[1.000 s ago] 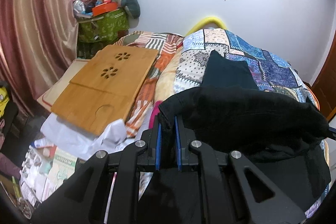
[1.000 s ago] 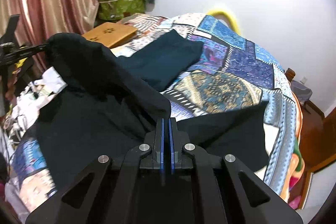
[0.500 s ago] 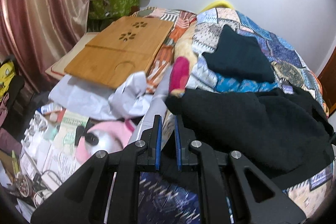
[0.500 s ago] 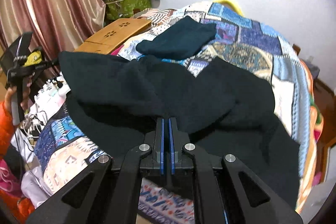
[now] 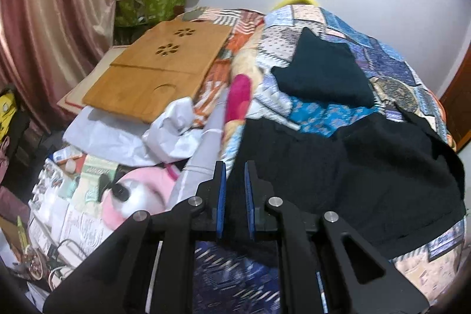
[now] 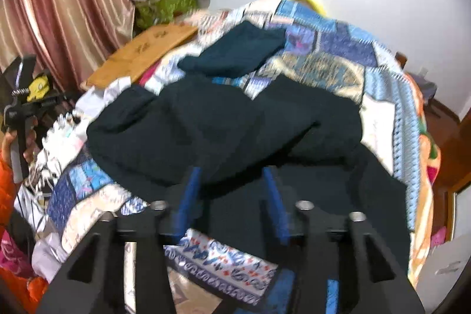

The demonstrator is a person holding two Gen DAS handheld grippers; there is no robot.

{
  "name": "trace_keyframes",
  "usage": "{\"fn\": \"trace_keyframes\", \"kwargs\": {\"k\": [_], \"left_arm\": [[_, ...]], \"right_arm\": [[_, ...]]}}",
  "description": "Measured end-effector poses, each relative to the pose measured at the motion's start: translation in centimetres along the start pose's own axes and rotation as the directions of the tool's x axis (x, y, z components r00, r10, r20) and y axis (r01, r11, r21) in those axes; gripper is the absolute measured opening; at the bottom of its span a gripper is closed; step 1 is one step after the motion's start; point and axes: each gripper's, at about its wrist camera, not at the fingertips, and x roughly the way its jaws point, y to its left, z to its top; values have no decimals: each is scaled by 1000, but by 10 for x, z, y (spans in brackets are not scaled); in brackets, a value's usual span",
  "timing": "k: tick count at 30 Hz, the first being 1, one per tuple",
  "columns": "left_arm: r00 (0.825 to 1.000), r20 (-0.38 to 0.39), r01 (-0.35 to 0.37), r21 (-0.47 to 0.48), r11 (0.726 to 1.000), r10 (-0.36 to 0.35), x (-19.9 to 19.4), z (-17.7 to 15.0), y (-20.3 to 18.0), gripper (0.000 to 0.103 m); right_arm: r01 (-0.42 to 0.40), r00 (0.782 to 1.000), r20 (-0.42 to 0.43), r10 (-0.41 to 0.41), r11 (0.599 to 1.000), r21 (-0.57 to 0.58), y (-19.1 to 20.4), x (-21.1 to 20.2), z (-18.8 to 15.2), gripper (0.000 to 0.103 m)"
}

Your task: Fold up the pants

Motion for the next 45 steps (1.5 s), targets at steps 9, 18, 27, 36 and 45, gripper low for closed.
{"fn": "trace_keyframes", "kwargs": {"k": [9,18,27,36,45], "left_arm": [[995,26,92,97,991,-95,11,46,-70,54],[986,20,160,151,976,-165,41,85,-132,81],[987,-19,161,202,966,-160,84,96,-159,81],[986,-53,163,200,966,-156,107,92,-159,81],[990,-32,142,227,964,-138,101,88,-166,81]], "right_arm": [[99,995,34,-96,992,-73,-15,22,53,56],[56,997,-50,-57,998,-20,-49,95,98,56],[38,975,-222,-20,996,77,-77,179,115,56],[1,947,-320,16,999,53,-74,212,98,50],[6,962,-273,16,997,80,-73,204,101,15]]}}
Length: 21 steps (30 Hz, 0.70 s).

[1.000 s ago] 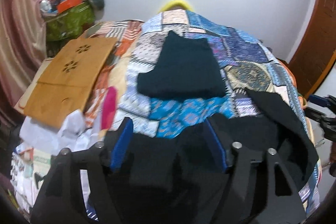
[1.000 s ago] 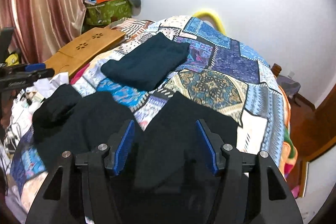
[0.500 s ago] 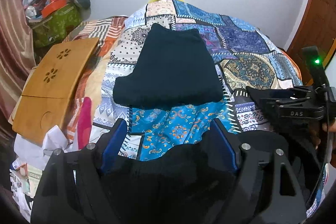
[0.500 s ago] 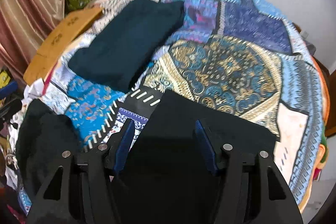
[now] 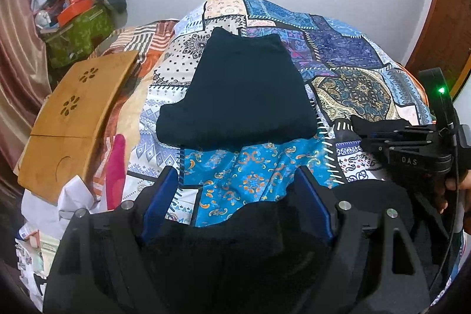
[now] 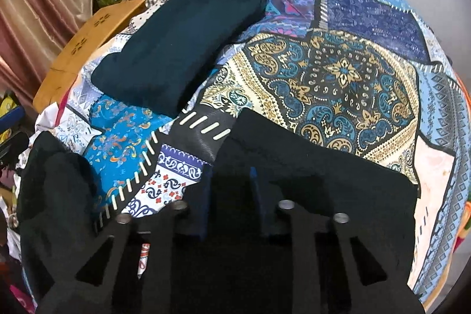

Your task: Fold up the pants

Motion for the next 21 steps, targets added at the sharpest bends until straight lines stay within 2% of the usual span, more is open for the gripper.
{"fn": "trace_keyframes", "kwargs": {"k": [2,6,10,15,21], "left_arm": [[1000,2,1,7,1000,-2,-5,-1,-3,81],[1000,18,1,29,1000,-1,-18,-1,-12,81],[1000,17,9,39,999,-9,-26,-2,-22,81],[998,-20,63,31,998,-62,-29,-4,-41,81],[989,-80,128,78,989,-122,-30,-10,-87,81]], "right_arm": [[15,1000,11,-15,1000,7,0,-5,3,7],[-17,997,77,12,998,67,-17,-39,-1,6],[-9,988,157,-8,994,106,-39,-88,-12,6],[26,965,255,-61,990,138,-60,-152,-41,6],[49,944,311,-112,978,203,-86,-202,-90,6]]}}
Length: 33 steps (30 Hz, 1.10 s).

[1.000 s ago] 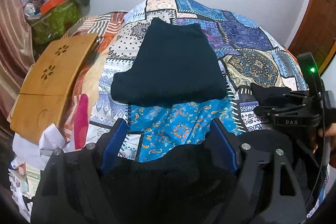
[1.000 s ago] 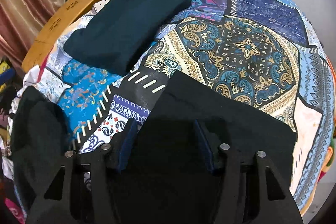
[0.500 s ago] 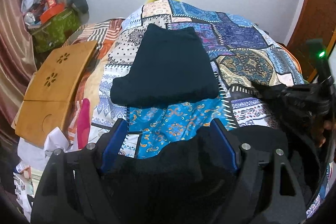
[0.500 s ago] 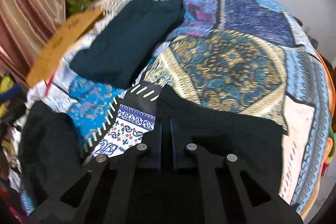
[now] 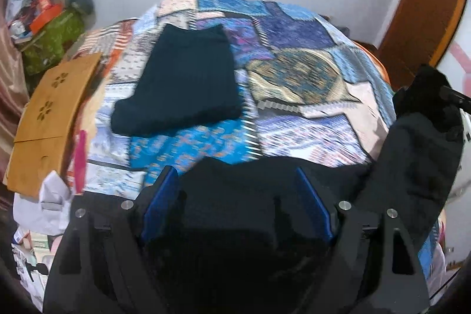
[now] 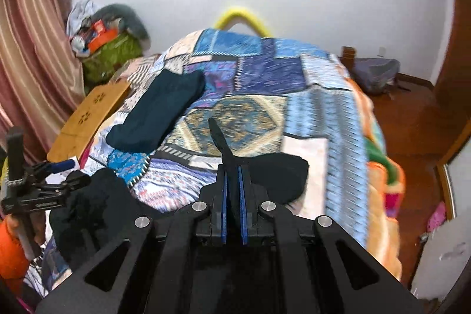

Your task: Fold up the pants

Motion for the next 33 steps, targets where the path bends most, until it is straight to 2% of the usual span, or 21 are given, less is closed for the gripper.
{"fn": "trace_keyframes", "kwargs": {"k": [5,8,13,17,19,20,25,29,33], "left_arm": [[997,-49,69,67,995,-66,1,-8,-46,81],[993,-76,94,123,988,-85,3,-14,-73,82],[989,-129,101,184,978,-78,13,-30,-105,82],[983,-170,104,188,977,-72,26,-41,-114,82],[980,-186,100,186,977,-65,31,-47,-117,83],[984,-170,86,197,977,-52,31,-50,-118,84],[987,-154,81,213,974,-48,27,-50,-118,85],[992,-115,81,189,979,-60,13,-43,-105,85],[998,-49,55,142,988,-49,-10,-30,-74,85]], "right_arm": [[30,1000,7,-30,999,28,-30,-30,-38,6],[40,999,-16,-39,998,47,-40,-32,-66,6],[29,996,-91,-14,986,163,-66,-14,-113,6],[13,988,-152,28,965,264,-81,7,-148,7],[37,983,-185,17,959,280,-83,15,-158,7],[73,979,-203,-18,961,268,-84,18,-162,7],[115,977,-203,-68,967,229,-84,6,-159,10],[130,984,-145,-107,979,160,-79,-19,-141,14],[128,990,-69,-124,990,61,-56,-33,-115,31]]}}
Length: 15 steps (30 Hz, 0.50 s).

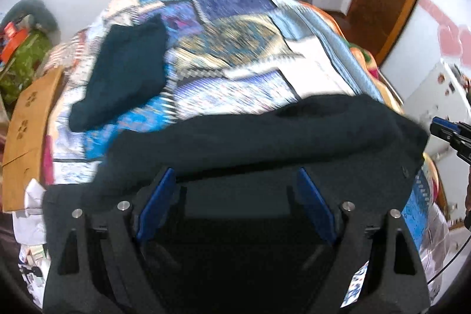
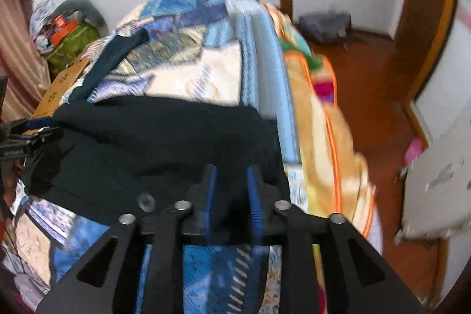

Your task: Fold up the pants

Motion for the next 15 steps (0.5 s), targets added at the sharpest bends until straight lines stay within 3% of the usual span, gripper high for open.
{"fn": "trace_keyframes", "kwargs": {"k": [5,8,15], "left_arm": [[992,72,-96,-81,992,102,-36,4,66,86],[980,82,-167,-136,977,179,-49,1,110,88],[957,17,-272,-285,919,288,-56,-23,219,88]], "right_arm": [[-79,993,75,87,992,-99,46,-5,39,37],[-143,983,96,159,978,-153,80,2,60,45],[-256,962,22,273,926,-278,163,49,92,45]]}}
